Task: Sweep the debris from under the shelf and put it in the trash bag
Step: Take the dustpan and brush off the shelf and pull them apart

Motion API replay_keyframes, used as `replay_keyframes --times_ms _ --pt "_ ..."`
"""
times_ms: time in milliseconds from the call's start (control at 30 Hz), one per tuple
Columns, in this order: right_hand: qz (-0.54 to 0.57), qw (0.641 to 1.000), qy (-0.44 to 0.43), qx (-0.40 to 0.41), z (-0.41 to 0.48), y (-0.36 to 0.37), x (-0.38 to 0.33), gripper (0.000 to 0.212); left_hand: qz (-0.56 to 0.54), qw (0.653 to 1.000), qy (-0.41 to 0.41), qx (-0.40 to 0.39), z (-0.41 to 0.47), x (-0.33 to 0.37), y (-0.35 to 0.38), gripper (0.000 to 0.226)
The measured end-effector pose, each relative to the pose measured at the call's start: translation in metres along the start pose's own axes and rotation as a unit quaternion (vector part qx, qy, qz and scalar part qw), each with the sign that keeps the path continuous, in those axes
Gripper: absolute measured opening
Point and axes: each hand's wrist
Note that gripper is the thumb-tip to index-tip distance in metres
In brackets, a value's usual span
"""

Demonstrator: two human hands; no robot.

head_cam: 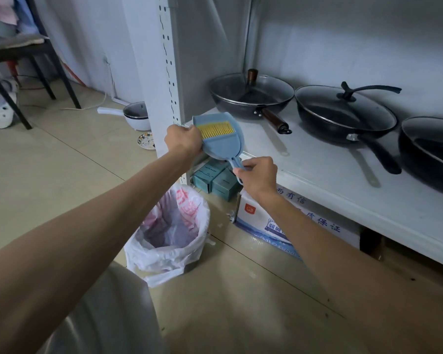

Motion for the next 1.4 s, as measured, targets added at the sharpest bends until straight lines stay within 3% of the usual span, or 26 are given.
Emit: replay_keyframes --times_ms 167,367,633,933,1200,1400 --pt "0.06 0.998 0.016 0.015 0.004 -0.006 0.005 0.014 0.016 0.998 0.062 -0.014 -0.008 0.01 0.002 0.037" --pt "-0.002 0.999 -0.028 0.022 0.011 -0.01 0.01 0.011 0.021 0.994 0.105 -0.021 -0.019 0.02 0.009 0.033" --pt "-0.097 0.993 -0.068 0.007 0.015 -0.01 0.011 0.022 0.03 0.987 0.153 -0.037 -0.032 0.028 0.009 0.03" --pt "-0.156 0.983 -0.101 -0.012 0.015 -0.012 0.014 0.029 0.034 0.991 0.119 -0.042 -0.036 0.025 0.008 0.032" --pt "-0.146 0.982 -0.118 -0.019 0.027 -0.018 0.021 0.016 0.032 0.996 0.075 -0.031 -0.026 0.011 0.01 0.032" --pt "-0.145 0.979 -0.142 -0.016 0.028 -0.034 0.026 0.016 -0.004 1.0 -0.017 -0.005 -0.003 -0.004 0.009 0.024"
Point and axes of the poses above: each hand's wrist, its own z-axis towards the middle knuckle, its own y-axis out of the palm, x = y × z, and after that the axes turned 9 degrees about x, right-handed
